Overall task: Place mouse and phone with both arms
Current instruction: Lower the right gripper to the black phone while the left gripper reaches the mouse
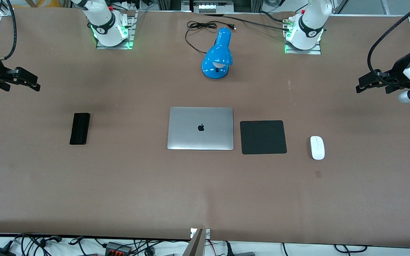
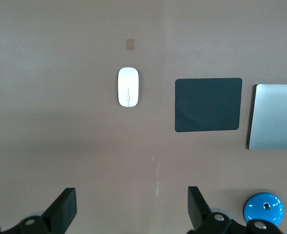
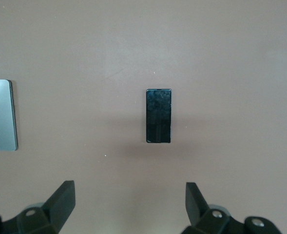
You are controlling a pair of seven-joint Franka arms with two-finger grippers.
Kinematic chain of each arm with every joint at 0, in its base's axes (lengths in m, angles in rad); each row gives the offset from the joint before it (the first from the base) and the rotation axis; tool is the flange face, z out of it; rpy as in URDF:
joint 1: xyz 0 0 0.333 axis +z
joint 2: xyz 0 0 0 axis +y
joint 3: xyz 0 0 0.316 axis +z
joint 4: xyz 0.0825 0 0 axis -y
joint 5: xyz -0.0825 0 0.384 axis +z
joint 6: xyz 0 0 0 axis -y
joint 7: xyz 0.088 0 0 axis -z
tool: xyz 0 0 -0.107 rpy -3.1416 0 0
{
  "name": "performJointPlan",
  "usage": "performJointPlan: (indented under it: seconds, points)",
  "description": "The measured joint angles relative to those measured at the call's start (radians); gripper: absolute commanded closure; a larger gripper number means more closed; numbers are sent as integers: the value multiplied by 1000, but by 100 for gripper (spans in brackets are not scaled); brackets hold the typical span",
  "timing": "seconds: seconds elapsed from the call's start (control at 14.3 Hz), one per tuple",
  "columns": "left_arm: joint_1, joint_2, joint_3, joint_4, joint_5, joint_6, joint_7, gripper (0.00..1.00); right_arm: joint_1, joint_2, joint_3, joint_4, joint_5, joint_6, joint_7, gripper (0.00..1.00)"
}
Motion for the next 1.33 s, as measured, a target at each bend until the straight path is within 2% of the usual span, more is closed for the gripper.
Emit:
performJointPlan:
  seconds: [0.49,0.77,1.05,1.33]
  points:
    - [1,2,1,-5,9,-7,-3,0,1,7,0,-6,0,8,0,0]
    - [1,56,1,-17,52,50,-1,0,1,70,0,-20,-1,60,0,0]
    - [-5,216,1,-27,53,197,1,0,-6,191,-8,-54,-15,135,1,0]
    - [-26,423,0,-33,86,432,1,0,-14,299,-12,-168,-38,373,32,0]
